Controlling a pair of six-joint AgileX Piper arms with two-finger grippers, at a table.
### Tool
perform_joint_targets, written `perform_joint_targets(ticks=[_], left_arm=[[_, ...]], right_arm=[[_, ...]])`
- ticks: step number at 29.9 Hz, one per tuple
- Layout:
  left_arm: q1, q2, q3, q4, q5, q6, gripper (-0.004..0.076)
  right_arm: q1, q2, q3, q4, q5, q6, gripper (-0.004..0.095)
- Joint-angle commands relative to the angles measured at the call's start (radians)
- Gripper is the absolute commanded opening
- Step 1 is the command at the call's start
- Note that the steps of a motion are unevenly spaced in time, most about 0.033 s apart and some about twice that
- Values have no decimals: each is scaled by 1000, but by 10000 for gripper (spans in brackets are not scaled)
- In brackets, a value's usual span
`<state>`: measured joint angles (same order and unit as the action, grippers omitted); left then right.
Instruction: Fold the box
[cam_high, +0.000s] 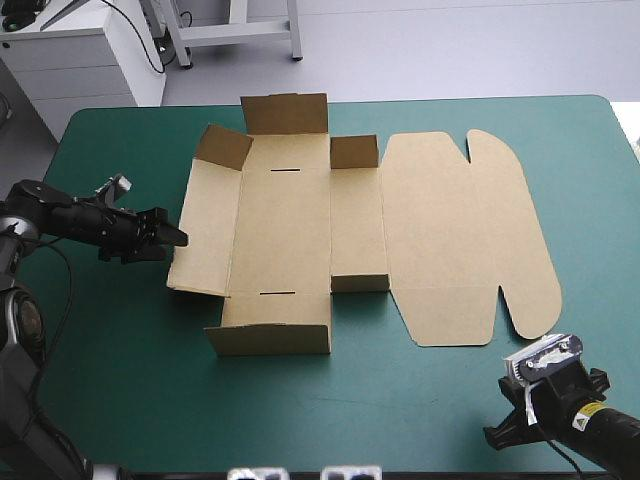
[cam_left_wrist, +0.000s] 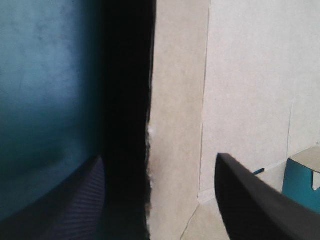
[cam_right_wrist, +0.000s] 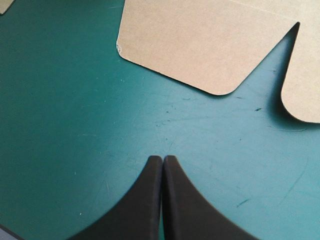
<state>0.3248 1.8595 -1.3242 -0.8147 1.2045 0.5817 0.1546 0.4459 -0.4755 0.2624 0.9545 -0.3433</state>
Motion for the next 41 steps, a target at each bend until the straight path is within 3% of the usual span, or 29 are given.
perform_joint_targets(ticks=[1,19,22,27,41], left_arm=[[-4,-24,-32,-55,88,9,477],[-141,45,-32,-109,67,21,470],[-143,50,-32,-120,45,6,377],[-143,50,-32,-123,8,-24,-7],[-245,50,-69,-106,25,159,-8]], right_arm=[[0,5,-25,13,-41,-6,-20],[0,5,-25,13,-41,-2,-20],[0,5,-25,15,-41,-2,-20],[0,5,-25,15,-41,-2,-20],[0,5,-25,15,-41,-2,-20]])
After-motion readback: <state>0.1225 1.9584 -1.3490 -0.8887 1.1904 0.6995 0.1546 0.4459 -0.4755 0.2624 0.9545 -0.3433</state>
